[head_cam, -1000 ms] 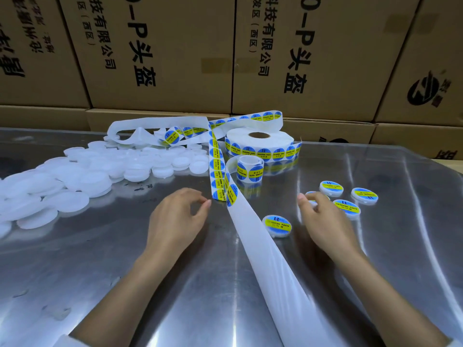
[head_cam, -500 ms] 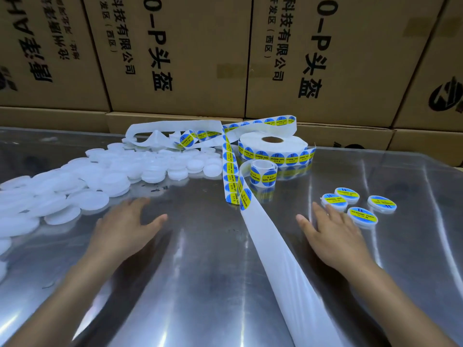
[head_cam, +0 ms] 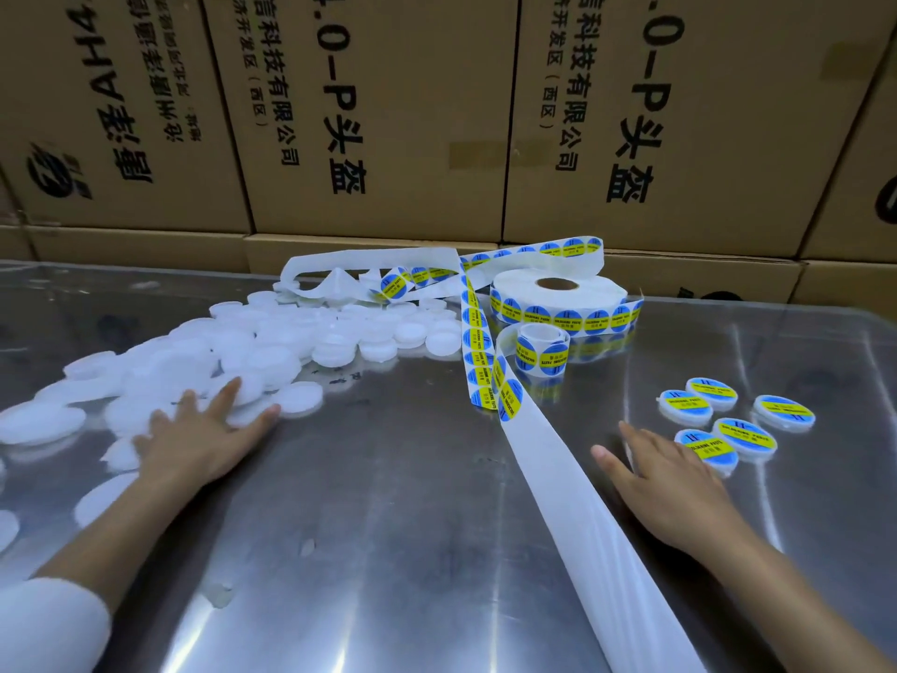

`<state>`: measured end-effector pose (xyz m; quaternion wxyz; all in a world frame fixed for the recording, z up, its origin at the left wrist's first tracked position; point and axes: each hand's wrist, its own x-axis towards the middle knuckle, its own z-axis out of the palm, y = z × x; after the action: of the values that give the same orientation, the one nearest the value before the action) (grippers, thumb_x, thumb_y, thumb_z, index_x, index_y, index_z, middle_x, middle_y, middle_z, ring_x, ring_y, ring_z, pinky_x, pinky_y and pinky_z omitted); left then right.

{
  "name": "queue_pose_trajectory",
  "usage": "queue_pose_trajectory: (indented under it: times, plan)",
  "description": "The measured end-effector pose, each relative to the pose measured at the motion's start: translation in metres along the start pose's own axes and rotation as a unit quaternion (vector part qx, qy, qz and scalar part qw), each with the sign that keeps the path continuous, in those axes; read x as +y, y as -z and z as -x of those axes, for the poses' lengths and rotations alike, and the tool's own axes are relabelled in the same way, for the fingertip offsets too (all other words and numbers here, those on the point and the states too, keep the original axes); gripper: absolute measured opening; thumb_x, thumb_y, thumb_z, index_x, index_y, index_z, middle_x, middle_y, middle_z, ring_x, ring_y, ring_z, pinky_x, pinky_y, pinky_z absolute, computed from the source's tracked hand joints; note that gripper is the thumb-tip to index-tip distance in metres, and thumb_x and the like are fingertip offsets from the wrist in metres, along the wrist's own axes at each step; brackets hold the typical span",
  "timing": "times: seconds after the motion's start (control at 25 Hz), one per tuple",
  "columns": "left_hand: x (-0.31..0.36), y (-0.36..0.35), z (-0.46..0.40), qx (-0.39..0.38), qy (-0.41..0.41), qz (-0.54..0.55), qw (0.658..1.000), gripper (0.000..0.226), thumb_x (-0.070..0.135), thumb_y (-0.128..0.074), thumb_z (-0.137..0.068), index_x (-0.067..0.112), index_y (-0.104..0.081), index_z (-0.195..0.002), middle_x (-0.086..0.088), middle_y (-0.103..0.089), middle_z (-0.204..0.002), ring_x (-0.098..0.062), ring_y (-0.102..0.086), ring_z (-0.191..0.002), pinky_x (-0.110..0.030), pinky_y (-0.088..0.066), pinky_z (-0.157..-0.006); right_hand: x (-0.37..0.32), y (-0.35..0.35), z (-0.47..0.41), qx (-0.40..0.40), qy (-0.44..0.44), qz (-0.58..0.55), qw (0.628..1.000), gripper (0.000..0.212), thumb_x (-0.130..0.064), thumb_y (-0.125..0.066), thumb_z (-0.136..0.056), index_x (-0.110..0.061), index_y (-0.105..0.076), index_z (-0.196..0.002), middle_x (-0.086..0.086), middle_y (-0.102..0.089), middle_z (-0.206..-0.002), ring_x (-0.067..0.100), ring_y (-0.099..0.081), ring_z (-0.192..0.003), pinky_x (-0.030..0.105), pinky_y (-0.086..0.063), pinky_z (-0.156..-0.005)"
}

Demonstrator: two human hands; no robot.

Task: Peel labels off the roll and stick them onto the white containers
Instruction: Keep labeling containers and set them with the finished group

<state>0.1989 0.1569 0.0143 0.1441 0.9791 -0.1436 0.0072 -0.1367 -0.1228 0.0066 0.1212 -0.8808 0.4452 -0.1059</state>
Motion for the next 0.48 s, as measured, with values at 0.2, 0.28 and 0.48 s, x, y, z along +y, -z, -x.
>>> queue_pose_trajectory:
  times: [0.2,0.28,0.48]
  plan:
    - [0.051,-0.003,0.035,-0.026,-0.200,0.153,0.968,0.084,0.075,-0.026,-0.073,0.031,-0.035,-0.144,-0.005,-0.029,-0.154,-0.022,-0.019,-0.144,-0.041,-0.015,-0.116,0.002,0.001,-0.001,-0.005,0.005,-0.009,1.000,0.065,-0.061,-0.029,-0.092,-0.027,-0.024,-0.148,-0.005,-0.028,-0.154,0.023,-0.022,-0.142,0.039,-0.020,-0.115]
    - [0.033,0.008,0.034,0.057,-0.219,0.193,0.955,0.076,0.071,-0.032,-0.077,0.025,-0.050,-0.135,-0.007,-0.041,-0.147,-0.023,-0.030,-0.139,-0.043,-0.025,-0.111,0.002,0.000,-0.001,-0.002,0.008,-0.009,1.000,0.065,-0.061,-0.028,-0.092,-0.027,-0.025,-0.148,-0.005,-0.029,-0.153,0.023,-0.023,-0.141,0.039,-0.021,-0.114]
    - [-0.081,0.016,-0.008,0.059,0.025,-0.031,0.997,0.085,0.079,-0.024,-0.078,0.027,-0.034,-0.144,-0.017,-0.023,-0.152,-0.045,-0.019,-0.137,-0.059,-0.024,-0.108,0.000,0.000,0.001,0.000,0.014,0.000,1.000,0.065,-0.060,-0.029,-0.092,-0.026,-0.025,-0.148,-0.003,-0.030,-0.153,0.023,-0.023,-0.141,0.039,-0.020,-0.114]
